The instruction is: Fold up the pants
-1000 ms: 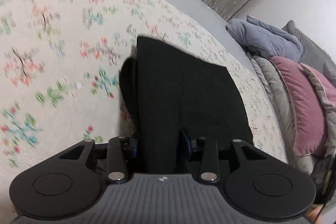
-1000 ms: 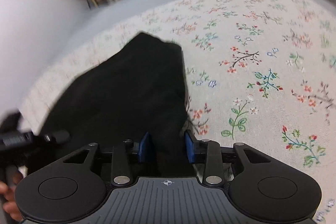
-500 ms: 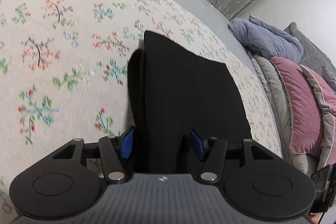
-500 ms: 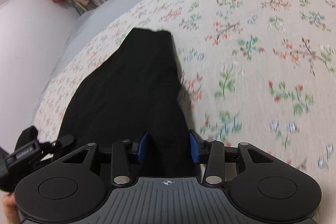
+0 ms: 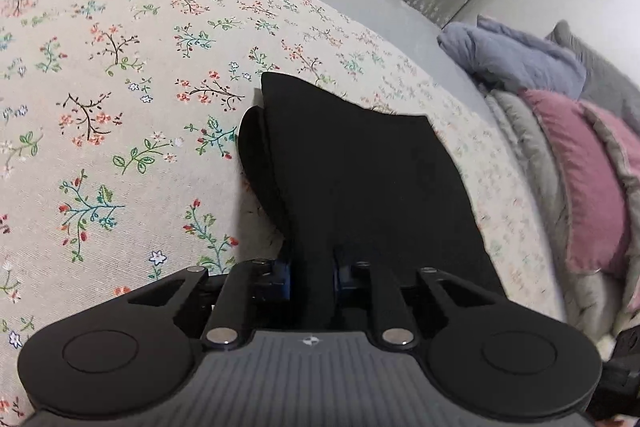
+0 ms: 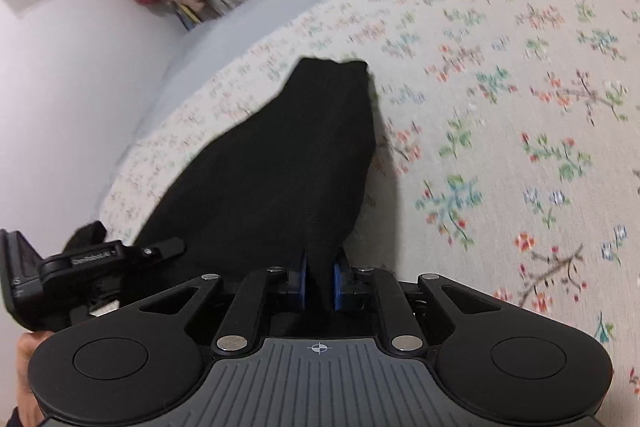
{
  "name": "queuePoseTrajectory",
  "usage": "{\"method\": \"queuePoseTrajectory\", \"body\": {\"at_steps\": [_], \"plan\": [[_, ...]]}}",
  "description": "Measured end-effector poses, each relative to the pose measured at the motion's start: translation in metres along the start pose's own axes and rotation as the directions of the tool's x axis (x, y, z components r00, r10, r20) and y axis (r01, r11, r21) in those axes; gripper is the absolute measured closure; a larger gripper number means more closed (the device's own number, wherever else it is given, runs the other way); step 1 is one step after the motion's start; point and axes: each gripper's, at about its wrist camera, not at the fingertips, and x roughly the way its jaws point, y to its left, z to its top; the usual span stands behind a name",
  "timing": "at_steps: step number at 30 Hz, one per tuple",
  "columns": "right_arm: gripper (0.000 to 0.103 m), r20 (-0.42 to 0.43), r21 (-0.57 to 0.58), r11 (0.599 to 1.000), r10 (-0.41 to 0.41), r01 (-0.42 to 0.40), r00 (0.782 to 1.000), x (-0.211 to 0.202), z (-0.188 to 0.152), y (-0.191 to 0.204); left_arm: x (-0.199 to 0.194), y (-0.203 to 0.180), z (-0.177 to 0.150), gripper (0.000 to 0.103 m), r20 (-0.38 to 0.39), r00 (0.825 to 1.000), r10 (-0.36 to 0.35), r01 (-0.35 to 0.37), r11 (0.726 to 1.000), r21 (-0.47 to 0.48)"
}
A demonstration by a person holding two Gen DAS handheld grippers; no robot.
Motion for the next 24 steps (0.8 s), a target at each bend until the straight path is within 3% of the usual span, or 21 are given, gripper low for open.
{"method": "queuePoseTrajectory", "body": {"at_steps": [2,4,7,9,11,14,16,20,24], "plan": [[0.09,-0.021,0.017,1.0,-0.021,0.021,1.0,0.007,0.001,-0.004,0.008,0.0,-0.003,0.071,0.003,1.0,0.017,-0.017,1.0,0.004],[0.086,-0.037,0.032,0.998,-0.049,0.05,0.998,0.014,0.001,-0.007,0.013,-0.001,-0.005,0.055,0.004,0.999,0.045,-0.045,0.998,0.037],[0.071,-0.045,-0.09,0.988,-0.134,0.129,0.99,0.018,-0.002,0.003,0.009,0.002,-0.003,0.049,0.008,0.998,0.06,-0.06,0.998,0.031],[0.061,-0.022,-0.17,0.969,-0.184,0.178,0.983,0.014,-0.003,0.014,-0.001,0.003,-0.002,0.048,0.032,0.995,0.091,-0.091,0.996,0.02],[0.061,0.032,-0.213,0.955,-0.205,0.207,0.978,0.004,-0.004,0.021,-0.013,-0.001,-0.002,0.048,0.078,0.99,0.12,-0.123,0.992,0.038],[0.062,0.135,-0.269,0.941,-0.175,0.206,0.975,-0.013,-0.004,0.033,-0.034,-0.012,-0.005,0.048,0.188,0.969,0.163,-0.179,0.981,0.072],[0.062,0.183,-0.303,0.935,-0.132,0.184,0.974,-0.018,-0.006,0.042,-0.041,-0.024,-0.009,0.048,0.227,0.964,0.137,-0.169,0.977,0.129],[0.063,0.145,-0.323,0.93,-0.134,0.175,0.98,-0.001,-0.01,0.051,-0.025,-0.056,-0.032,0.048,0.193,0.979,0.064,-0.12,0.949,0.293],[0.063,0.086,-0.357,0.905,-0.215,0.231,0.973,0.03,-0.02,0.052,0.004,-0.066,-0.049,0.049,0.173,0.977,0.123,-0.182,0.906,0.382]]}}
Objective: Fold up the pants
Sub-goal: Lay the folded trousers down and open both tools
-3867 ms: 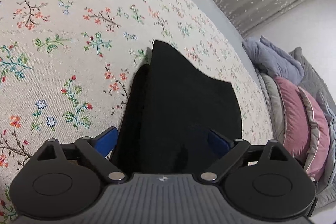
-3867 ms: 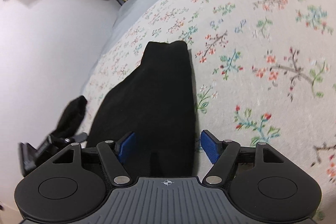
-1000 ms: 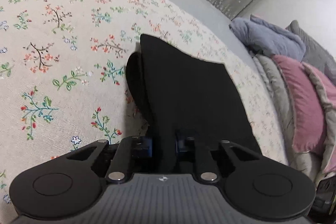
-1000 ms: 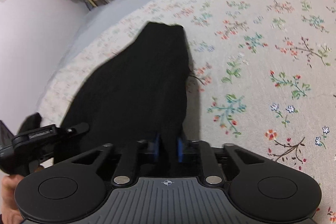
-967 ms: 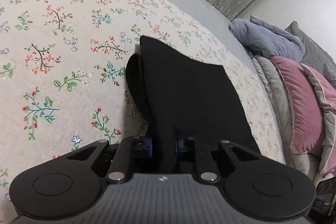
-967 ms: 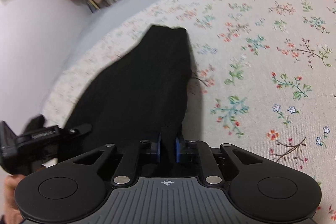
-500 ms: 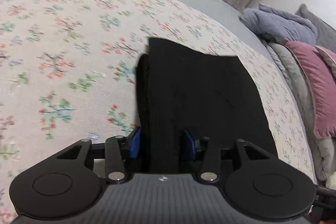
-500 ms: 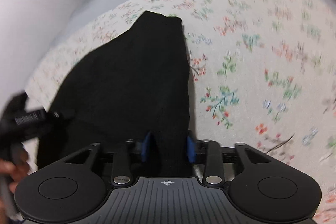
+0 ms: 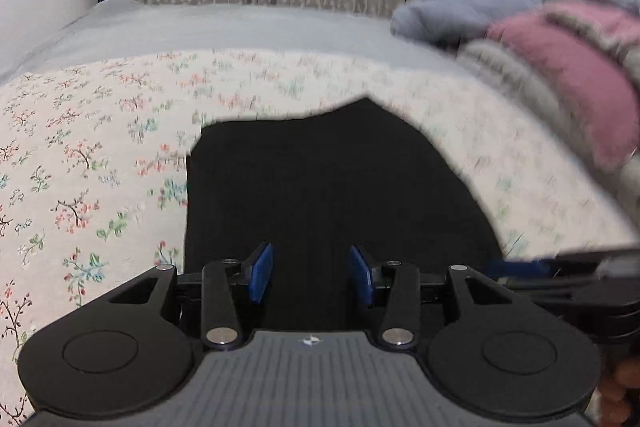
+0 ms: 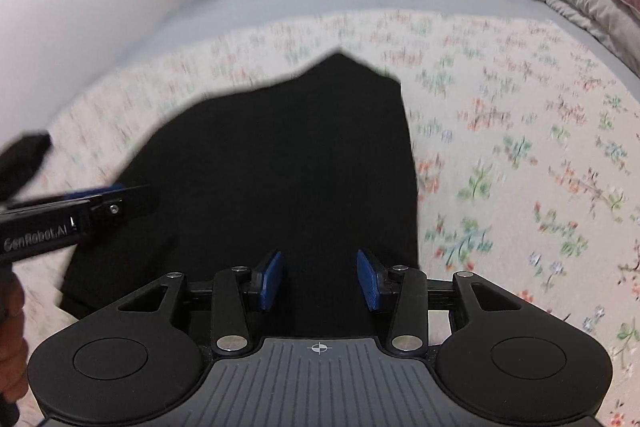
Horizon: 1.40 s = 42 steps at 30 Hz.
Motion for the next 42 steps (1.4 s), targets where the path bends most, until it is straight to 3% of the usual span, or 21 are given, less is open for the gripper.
{"method": "queuePoseTrajectory", "body": {"at_steps": [3,11,16,21,26,29,34,42], "plan": [[0.063,0.014,-0.035,0.999,-0.028,0.028,1.0,0.006,-0.005,0.007,0.012,0.007,-0.006,0.055,-0.011,1.0,0.02,-0.02,1.0,-0.005],[0.063,0.0,0.006,1.0,-0.018,0.018,1.0,0.004,-0.007,0.003,0.007,0.004,-0.006,0.055,-0.018,0.999,0.034,-0.034,0.999,-0.002],[0.063,-0.013,-0.012,0.999,-0.031,0.031,0.999,-0.011,-0.017,0.007,-0.004,-0.006,-0.015,0.055,-0.021,0.997,0.074,-0.073,0.996,0.057],[0.063,-0.007,-0.01,1.0,-0.028,0.028,1.0,-0.025,-0.031,0.008,-0.02,0.003,-0.021,0.054,-0.029,0.997,0.065,-0.065,0.998,-0.003],[0.061,-0.016,-0.016,0.999,-0.042,0.042,0.999,-0.041,-0.049,0.016,-0.044,-0.006,-0.037,0.047,-0.049,0.996,0.078,-0.078,0.997,-0.007],[0.061,-0.056,0.052,0.999,0.015,-0.012,0.998,-0.048,-0.064,0.016,-0.065,-0.008,-0.043,0.045,-0.039,0.996,0.077,-0.079,0.996,-0.037],[0.061,0.044,0.03,0.998,-0.062,0.061,0.997,-0.089,-0.087,0.03,-0.109,-0.014,-0.049,0.023,-0.001,0.996,0.087,-0.087,0.993,-0.075],[0.035,0.205,0.051,0.996,-0.077,0.068,0.976,-0.159,-0.094,0.048,-0.167,-0.024,-0.054,0.001,0.104,0.987,0.12,-0.106,0.986,-0.13]]}}
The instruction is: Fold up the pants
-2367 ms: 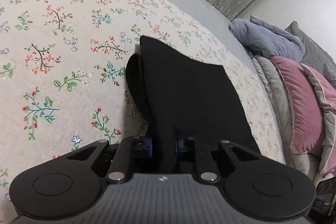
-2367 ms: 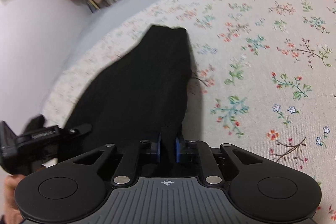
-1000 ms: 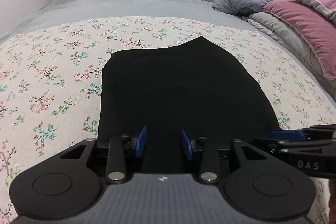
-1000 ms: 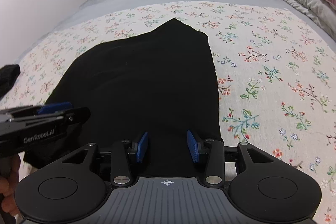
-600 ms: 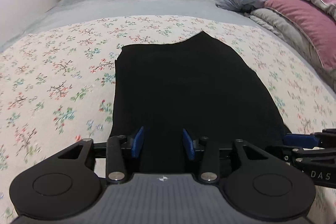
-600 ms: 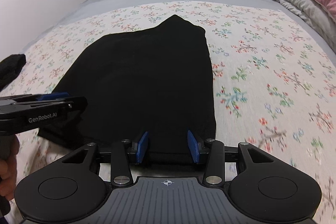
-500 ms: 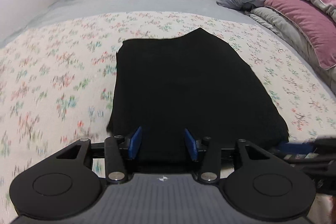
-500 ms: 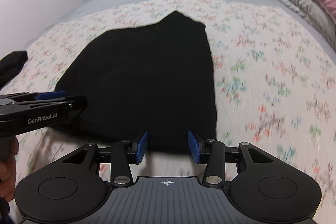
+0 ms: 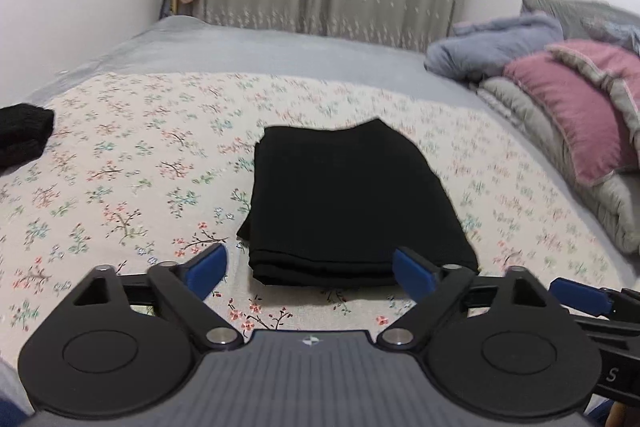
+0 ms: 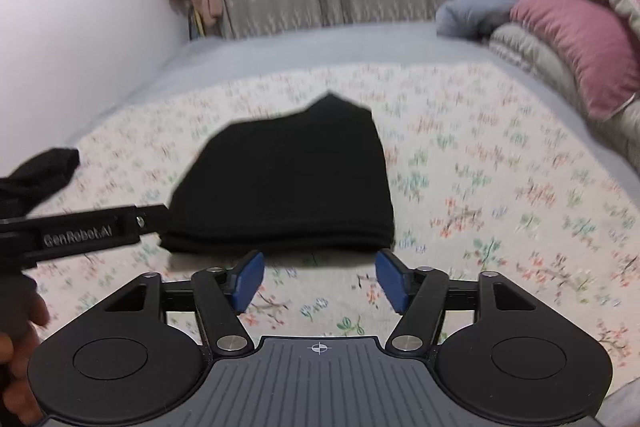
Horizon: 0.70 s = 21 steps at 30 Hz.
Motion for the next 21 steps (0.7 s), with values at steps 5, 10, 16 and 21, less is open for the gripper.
{"method": "queuePoseTrajectory", "body": {"at_steps": [5,10,16,21], "plan": [[0.014,0.103,-0.04,0.999,-0.021,0.025,0.995,-0.024,0.009,0.009,-0.012,-0.007,-0.006,0.0,0.067,0.997,0.028,-0.03,0.999,0.034],[0.009,0.137,-0.025,0.999,-0.018,0.021,0.99,-0.016,0.002,0.003,0.003,-0.01,-0.022,0.0,0.063,0.996,0.06,-0.064,0.996,0.064],[0.003,0.109,-0.044,0.998,-0.035,0.04,0.993,-0.008,-0.005,0.003,0.008,-0.013,-0.027,0.0,0.051,0.996,0.077,-0.081,0.993,0.088],[0.001,0.105,-0.038,0.998,-0.046,0.05,0.993,-0.008,-0.009,0.001,0.003,-0.01,-0.03,0.0,0.058,0.996,0.064,-0.069,0.994,0.08]]}}
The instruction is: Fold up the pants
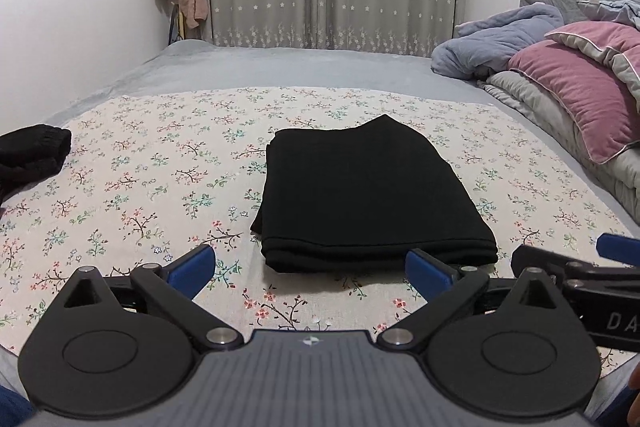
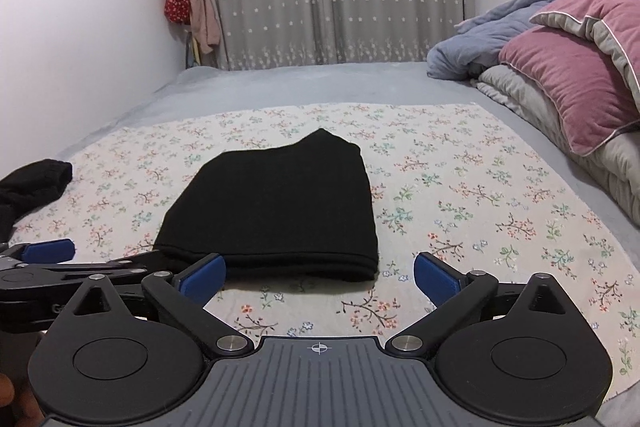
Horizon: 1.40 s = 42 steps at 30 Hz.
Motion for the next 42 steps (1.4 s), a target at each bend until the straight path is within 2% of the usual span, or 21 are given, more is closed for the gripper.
{"method": "queuePoseTrajectory", "body": {"at_steps": [19,42], "plan": [[0.001,-0.023,-0.009,1.0,-0.023,0.023,0.999,0.007,-0.01,0.002,0.003,0.002,0.0,0.0,-0.016,1.0,0.027,-0.027,1.0,0.001],[0.001,-0.036,-0.013,0.999,-0.035,0.034,0.999,0.012,-0.013,0.003,0.007,0.003,-0.002,0.0,-0.038,0.999,0.013,-0.014,1.0,-0.01]]}}
